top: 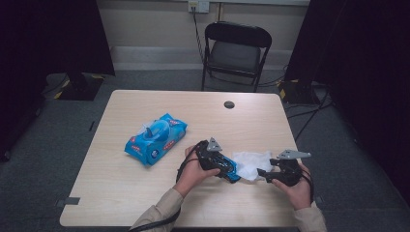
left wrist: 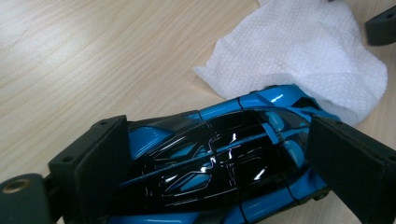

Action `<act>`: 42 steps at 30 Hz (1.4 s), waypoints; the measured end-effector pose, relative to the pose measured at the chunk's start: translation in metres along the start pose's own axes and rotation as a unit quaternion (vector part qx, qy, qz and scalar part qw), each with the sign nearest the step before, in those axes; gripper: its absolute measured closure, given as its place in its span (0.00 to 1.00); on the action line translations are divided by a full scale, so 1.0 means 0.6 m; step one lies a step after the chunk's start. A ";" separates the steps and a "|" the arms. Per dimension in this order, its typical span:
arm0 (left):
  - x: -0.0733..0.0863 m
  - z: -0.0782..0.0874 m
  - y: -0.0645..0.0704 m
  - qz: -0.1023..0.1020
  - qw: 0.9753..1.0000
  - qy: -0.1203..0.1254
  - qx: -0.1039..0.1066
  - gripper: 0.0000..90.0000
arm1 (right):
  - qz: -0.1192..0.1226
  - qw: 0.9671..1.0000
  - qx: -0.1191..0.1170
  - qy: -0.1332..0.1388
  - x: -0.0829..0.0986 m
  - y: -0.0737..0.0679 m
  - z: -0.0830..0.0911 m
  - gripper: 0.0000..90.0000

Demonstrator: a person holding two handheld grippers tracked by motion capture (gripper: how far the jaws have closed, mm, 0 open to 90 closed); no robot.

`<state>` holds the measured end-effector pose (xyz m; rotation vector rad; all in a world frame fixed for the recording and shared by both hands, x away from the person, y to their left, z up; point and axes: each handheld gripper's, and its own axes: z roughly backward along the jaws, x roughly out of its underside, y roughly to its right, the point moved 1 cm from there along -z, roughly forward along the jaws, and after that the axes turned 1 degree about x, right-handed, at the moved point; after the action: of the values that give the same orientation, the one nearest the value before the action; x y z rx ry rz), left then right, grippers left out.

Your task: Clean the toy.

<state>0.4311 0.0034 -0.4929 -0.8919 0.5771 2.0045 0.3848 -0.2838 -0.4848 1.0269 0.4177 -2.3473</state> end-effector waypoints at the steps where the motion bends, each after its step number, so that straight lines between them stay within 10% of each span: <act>1: 0.000 -0.001 0.000 0.003 1.000 0.002 -0.001 0.07 | 0.002 1.000 0.001 -0.002 -0.001 -0.001 -0.005 0.30; 13: 0.009 -0.001 0.000 -0.003 1.000 0.025 0.000 0.06 | 0.012 0.999 0.023 -0.020 0.006 -0.006 -0.048 0.35; 42: 0.002 -0.013 0.018 -0.012 1.000 0.024 -0.010 0.06 | 0.034 0.998 -0.052 -0.024 -0.007 -0.069 -0.062 0.91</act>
<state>0.4245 -0.0070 -0.4981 -0.9567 0.5716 1.9756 0.3844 -0.2314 -0.5038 0.9201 0.4734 -2.2602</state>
